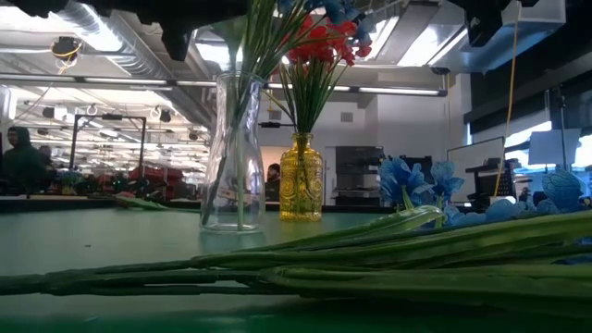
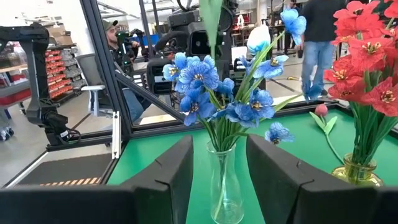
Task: Sort flowers into vase by color
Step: Put the white flower into the transparent flower vase, then put the blue flowers into the transparent flower vase
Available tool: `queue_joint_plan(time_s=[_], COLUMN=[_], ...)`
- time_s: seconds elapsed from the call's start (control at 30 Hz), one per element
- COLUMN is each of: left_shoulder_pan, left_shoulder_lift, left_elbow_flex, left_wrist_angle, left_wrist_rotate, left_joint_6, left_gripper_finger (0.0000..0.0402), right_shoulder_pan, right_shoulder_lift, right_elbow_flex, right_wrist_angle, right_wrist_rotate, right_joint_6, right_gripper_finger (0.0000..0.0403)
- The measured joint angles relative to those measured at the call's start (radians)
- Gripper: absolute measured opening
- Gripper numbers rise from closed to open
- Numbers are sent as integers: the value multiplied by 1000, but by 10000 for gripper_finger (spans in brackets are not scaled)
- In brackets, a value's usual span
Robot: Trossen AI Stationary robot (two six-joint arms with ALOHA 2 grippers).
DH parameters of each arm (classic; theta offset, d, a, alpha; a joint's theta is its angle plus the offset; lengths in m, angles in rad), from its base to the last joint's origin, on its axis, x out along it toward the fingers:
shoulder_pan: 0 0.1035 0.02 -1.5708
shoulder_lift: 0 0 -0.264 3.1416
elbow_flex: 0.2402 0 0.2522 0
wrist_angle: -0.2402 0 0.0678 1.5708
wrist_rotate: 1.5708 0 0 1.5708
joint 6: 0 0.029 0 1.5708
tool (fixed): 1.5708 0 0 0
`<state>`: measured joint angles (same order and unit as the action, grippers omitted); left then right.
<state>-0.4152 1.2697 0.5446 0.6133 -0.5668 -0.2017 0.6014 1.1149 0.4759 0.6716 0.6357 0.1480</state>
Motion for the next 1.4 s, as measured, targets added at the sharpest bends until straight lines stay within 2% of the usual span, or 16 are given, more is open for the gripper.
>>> queue_joint_plan(time_s=[0.27,0.43,0.6,0.93,1.13,1.4], left_shoulder_pan=[-8,-29,-56,-116,-167,-250], left_shoulder_lift=[0,-10,-67,-238,-371,-403], left_elbow_flex=[0,0,2,2,42,49], left_wrist_angle=[-143,-169,-200,-405,-627,-795], left_wrist_rotate=[12,12,12,2,0,14], left_joint_6=[-83,-105,-107,-165,-250,-351], left_gripper_finger=[101,143,169,177,177,177], right_shoulder_pan=[0,0,0,0,0,0], right_shoulder_lift=[0,0,0,0,0,0], right_elbow_flex=[0,0,1,1,1,1], right_wrist_angle=[0,0,0,-5,-36,-47], right_wrist_rotate=[0,0,0,0,0,0], right_joint_6=[3,4,4,6,34,38], right_gripper_finger=[147,147,147,147,147,147])
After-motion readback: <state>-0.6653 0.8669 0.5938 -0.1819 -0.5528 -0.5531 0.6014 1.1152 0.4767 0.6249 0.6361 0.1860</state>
